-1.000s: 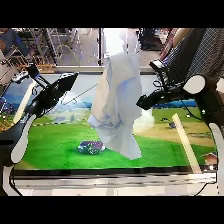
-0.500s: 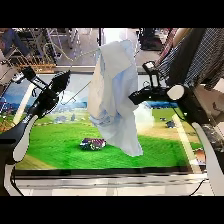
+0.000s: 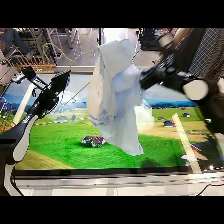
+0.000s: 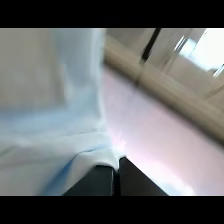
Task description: Fold the clothes and pants, and hang the long-sleeved shirts on hangers.
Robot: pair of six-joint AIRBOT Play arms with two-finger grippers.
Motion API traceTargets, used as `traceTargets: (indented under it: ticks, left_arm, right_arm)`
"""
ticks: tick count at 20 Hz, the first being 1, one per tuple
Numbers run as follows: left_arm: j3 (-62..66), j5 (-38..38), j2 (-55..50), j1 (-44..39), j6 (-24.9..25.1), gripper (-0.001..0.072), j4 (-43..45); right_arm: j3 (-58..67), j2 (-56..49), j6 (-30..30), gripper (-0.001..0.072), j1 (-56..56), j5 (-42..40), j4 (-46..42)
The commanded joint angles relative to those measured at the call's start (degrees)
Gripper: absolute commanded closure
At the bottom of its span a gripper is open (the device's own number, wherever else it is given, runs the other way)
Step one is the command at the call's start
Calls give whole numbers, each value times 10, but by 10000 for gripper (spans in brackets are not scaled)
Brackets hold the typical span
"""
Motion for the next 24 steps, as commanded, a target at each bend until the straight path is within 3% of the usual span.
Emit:
traceTargets:
  ticks: [1, 3, 9, 13, 17, 18, 19, 22, 24]
  left_arm:
    - [0, -3, 0, 0, -17, 696, 14]
    - [0, -15, 0, 0, -26, 696, 25]
    - [0, -25, -4, 2, -47, 698, 104]
    - [0, -4, -30, 9, -63, 696, 97]
    - [0, -11, -37, 6, -75, 697, 95]
    - [0, -16, -37, 5, -75, 697, 90]
    - [0, -20, -37, 5, -75, 697, 87]
    - [0, -23, -37, 5, -75, 697, 88]
    - [0, -22, -37, 5, -75, 696, 88]
  right_arm:
    - [39, 32, 25, 699, 1, -163, -33]
    - [41, 14, 42, 699, 2, -243, -27]
    - [41, -52, 109, 698, 2, -377, -12]
    - [41, -47, 121, 698, 2, -376, -7]
    - [41, -61, 127, 688, -6, -267, -7]
    - [41, -63, 127, 545, -11, -223, -7]
    - [41, -62, 127, 343, -16, -162, -9]
    - [41, -45, 187, 219, -54, 39, 0]
    - [41, -23, 157, 197, -80, 173, 66]
